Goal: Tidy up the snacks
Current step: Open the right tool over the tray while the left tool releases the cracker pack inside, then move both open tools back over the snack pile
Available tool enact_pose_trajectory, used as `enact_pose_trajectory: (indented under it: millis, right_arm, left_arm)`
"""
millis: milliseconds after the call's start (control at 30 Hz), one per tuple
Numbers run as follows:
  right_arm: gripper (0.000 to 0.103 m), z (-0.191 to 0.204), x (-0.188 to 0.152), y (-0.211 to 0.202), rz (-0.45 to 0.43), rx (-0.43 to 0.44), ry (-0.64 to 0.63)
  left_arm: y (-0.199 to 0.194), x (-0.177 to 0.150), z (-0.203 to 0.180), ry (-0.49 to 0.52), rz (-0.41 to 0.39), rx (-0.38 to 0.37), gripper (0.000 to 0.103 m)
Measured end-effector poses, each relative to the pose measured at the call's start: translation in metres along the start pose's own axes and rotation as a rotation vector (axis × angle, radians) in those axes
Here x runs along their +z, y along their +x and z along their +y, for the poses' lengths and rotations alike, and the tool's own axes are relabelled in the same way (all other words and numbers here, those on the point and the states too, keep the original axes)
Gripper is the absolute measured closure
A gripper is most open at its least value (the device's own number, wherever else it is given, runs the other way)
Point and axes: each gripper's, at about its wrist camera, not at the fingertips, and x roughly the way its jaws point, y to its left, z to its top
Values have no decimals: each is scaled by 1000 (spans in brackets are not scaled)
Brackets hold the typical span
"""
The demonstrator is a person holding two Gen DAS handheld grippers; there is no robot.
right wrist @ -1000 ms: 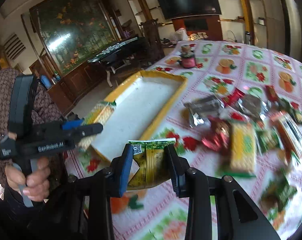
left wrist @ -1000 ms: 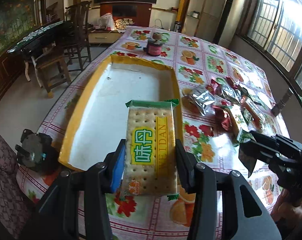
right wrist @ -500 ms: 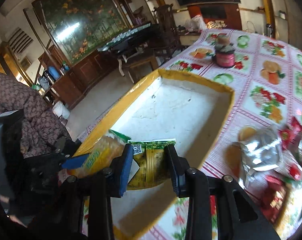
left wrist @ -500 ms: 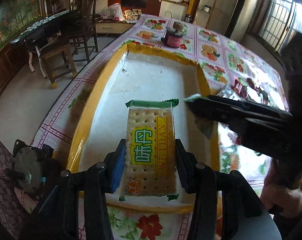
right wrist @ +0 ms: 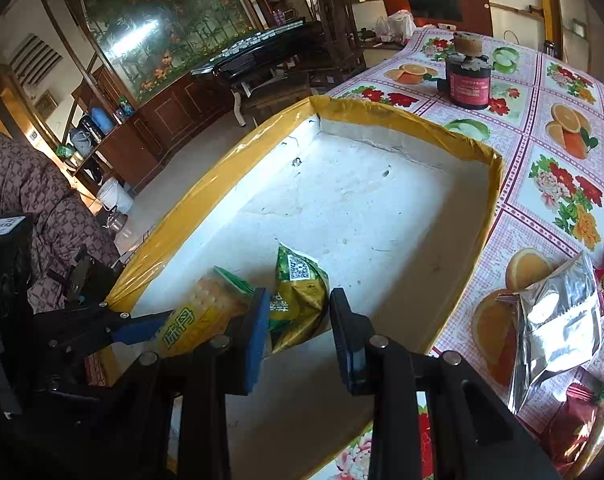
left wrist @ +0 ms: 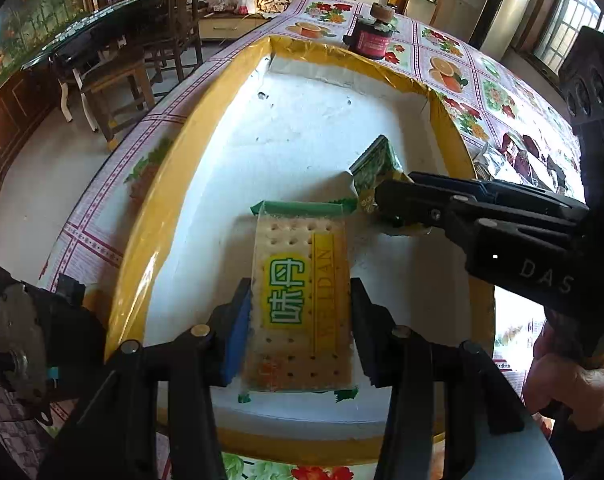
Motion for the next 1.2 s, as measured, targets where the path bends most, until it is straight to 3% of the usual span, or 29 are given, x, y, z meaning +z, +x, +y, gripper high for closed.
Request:
enact_pose_trajectory:
  millis: [133,267,333,367,400,433,500,567,600,833,1200]
  right_arm:
    - [70,1,-1,-14,-31,9,9]
    - [65,-3,-13,-54,-118,30,24]
    - [56,-3,-23,-80,-188,42,27]
    - [54,-3,-31,-97,-241,56,17]
    - [50,0,-36,-111,-288,64,-2]
    - [42,4,-43,-126,-335,63,-35]
    - [24,17,-58,-155,-436,23,-137]
    - [21,28,-74,-177,-517,-26,-239]
    - [21,30,-78,-183,-529,-35,-258]
    - [21,28,-93,-208,-537,-101,-262]
    - [21,10,-123,-237,-560,-152,-228]
  left_arm:
    - [-5,-1,-1,-4,-20,32,40]
    - [-29,-8,-5,9,-114,53,40]
    - [-55,-18,-10,26,-245,93,40]
    - [-78,-28,-15,39,-366,127,40]
    - [-90,-35,-19,49,-437,149,40]
    - [-113,-48,-25,67,-565,199,40]
    - [-143,-67,-34,99,-735,265,32]
    - [-171,-91,-47,148,-912,342,15]
    - [-179,-98,-53,173,-961,363,13]
    - [-206,-117,-70,276,-1062,383,9]
    - [-226,-128,-87,283,-1135,371,0]
